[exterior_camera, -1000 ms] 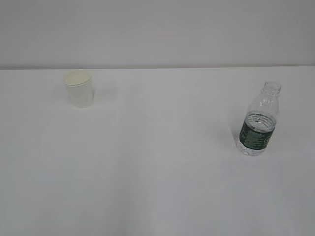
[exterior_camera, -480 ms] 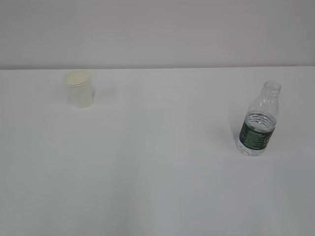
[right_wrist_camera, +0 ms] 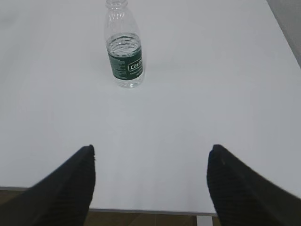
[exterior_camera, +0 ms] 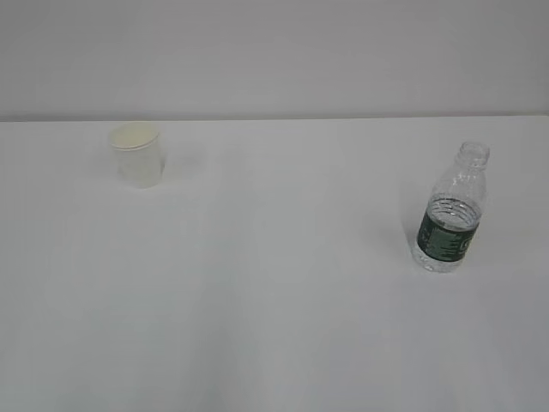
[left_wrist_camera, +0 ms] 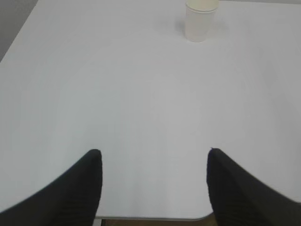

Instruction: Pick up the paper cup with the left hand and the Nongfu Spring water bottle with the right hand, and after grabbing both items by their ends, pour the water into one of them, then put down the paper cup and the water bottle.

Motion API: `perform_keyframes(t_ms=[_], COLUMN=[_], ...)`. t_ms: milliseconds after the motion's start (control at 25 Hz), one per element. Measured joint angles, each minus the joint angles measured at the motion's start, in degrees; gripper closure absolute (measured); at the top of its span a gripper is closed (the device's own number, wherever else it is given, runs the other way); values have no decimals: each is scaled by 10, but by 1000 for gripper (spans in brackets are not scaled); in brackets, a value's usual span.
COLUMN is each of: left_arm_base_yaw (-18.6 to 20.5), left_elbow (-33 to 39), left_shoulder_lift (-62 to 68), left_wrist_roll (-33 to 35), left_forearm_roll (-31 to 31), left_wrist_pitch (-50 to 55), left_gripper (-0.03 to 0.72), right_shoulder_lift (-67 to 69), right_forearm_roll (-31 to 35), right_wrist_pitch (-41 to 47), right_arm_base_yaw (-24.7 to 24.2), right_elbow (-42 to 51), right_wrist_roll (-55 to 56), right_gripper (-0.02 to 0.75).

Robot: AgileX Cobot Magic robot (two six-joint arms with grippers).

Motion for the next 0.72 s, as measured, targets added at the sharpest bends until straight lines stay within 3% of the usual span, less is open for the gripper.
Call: perform_keyframes(t_ms=[720], left_arm_base_yaw=[0], left_elbow=[-7], left_shoulder_lift=[0], left_wrist_roll=[0], left_forearm_roll=[-4], left_wrist_pitch=[-28], left_gripper=[206], right_shoulder_lift=[0], right_forearm_roll=[-19], right_wrist_pitch=[0], right_arm_base_yaw=[0], right_elbow=[0], right_wrist_roll=[31], right_gripper=[183])
